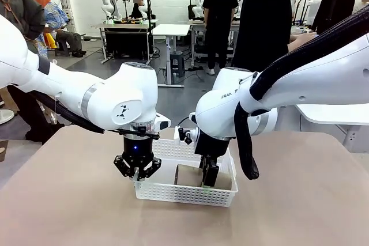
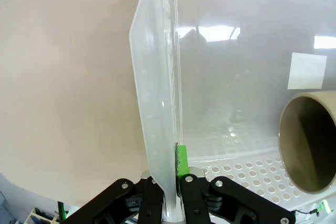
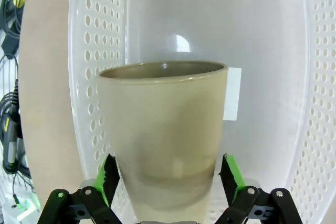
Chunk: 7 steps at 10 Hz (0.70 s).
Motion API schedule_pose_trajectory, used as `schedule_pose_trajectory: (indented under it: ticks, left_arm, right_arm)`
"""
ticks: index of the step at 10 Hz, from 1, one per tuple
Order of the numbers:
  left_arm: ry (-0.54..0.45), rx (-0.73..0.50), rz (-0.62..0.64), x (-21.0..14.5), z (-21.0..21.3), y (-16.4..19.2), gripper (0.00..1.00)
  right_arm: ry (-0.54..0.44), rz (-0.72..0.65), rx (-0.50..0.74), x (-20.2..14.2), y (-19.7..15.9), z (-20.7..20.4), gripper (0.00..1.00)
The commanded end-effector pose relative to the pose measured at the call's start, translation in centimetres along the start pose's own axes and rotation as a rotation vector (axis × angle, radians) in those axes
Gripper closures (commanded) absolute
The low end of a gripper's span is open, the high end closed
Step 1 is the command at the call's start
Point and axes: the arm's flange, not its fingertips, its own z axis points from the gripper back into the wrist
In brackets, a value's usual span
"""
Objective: Clean and organize the cups into the basket.
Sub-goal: Pick up the Organizing basket and move it to the center of the table, then pick up the Reusable plastic cup from the right side of the table and place it inside the Organizing basket.
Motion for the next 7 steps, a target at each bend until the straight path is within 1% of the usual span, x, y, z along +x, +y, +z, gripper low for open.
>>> schedule_pose_trajectory:
  ticks: [1, 2, 3, 4, 5, 6, 7]
  left_arm:
    - [0.001, 0.004, -0.001, 0.0, -0.1, 0.0, 1.0]
    - [0.001, 0.004, -0.001, 0.0, -0.1, 0.0, 1.0]
    - [0.001, 0.004, -0.001, 0.0, -0.1, 0.0, 1.0]
    - [0.001, 0.004, -0.001, 0.0, -0.1, 0.0, 1.0]
    - [0.001, 0.004, -0.001, 0.0, -0.1, 0.0, 1.0]
    - [0.001, 0.004, -0.001, 0.0, -0.1, 0.0, 1.0]
    - [0.001, 0.004, -0.001, 0.0, -0.1, 0.0, 1.0]
  right_arm:
    - [-0.001, -0.02, -0.003, -0.1, 0.0, 0.0, 0.0]
    - [-0.008, -0.018, -0.016, -0.4, 0.1, 0.3, 0.0]
    - [-0.069, 0.0, -0.026, -1.2, 0.4, 1.6, 0.0]
    - [-0.132, -0.003, -0.077, -2.8, 1.1, 3.9, 0.0]
    - [-0.217, 0.009, -0.116, -4.9, 2.0, 6.4, 0.0]
    - [-0.384, 0.095, -0.163, -7.5, 3.2, 9.4, 0.0]
    - [-0.506, 0.091, -0.229, -10.7, 4.1, 12.3, 0.0]
